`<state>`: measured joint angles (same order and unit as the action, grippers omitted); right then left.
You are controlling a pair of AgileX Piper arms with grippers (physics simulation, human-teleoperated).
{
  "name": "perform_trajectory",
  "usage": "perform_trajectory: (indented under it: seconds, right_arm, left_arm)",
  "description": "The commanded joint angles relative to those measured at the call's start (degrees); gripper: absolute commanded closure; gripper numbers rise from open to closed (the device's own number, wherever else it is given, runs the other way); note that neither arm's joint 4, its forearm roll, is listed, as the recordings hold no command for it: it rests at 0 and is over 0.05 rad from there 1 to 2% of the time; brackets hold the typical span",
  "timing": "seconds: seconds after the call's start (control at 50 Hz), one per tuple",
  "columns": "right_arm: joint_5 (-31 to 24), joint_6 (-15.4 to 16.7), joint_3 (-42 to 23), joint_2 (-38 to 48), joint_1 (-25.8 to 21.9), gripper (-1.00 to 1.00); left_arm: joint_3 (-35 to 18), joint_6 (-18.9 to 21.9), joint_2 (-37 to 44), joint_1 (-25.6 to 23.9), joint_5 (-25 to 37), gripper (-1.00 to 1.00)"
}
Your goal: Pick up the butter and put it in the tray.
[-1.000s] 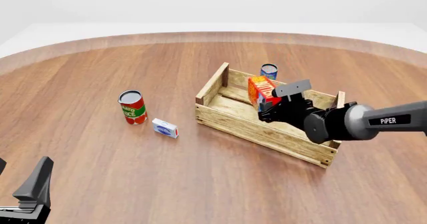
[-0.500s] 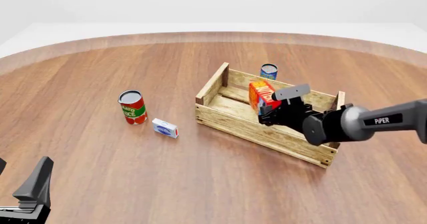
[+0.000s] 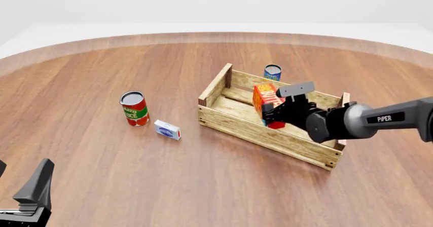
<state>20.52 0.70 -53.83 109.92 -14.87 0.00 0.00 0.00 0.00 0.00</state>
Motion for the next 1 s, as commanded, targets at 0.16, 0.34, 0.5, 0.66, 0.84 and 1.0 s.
perform_trajectory:
  seconds: [0.16, 0.34, 0.5, 0.66, 0.84, 1.0]
  right_arm:
    - [0.09, -0.74, 1.1, -1.95, 0.0, -1.0]
    - [0.54, -1.12, 4.09, -4.95, -1.17, -1.0]
    - [-0.28, -0.73, 4.1, -6.09, -0.97, -1.0]
    - [-0.6, -0.52, 4.14, -6.72, -0.61, -1.0]
    - [-1.28, -0.1, 4.65, -8.13, -0.42, -1.0]
    - [-2.05, 0.22, 5.57, -9.97, -0.55, -1.0]
  left_arm:
    - [0.0, 0.0, 0.0, 0.0, 0.0, -1.0]
    - [0.0, 0.0, 0.0, 0.0, 0.0, -1.0]
    - [0.0, 0.0, 0.0, 0.0, 0.0, -1.0]
    - [0.0, 0.0, 0.0, 0.0, 0.0, -1.0]
    - [0.0, 0.0, 0.0, 0.0, 0.0, -1.0]
    - [0.0, 0.0, 0.0, 0.0, 0.0, -1.0]
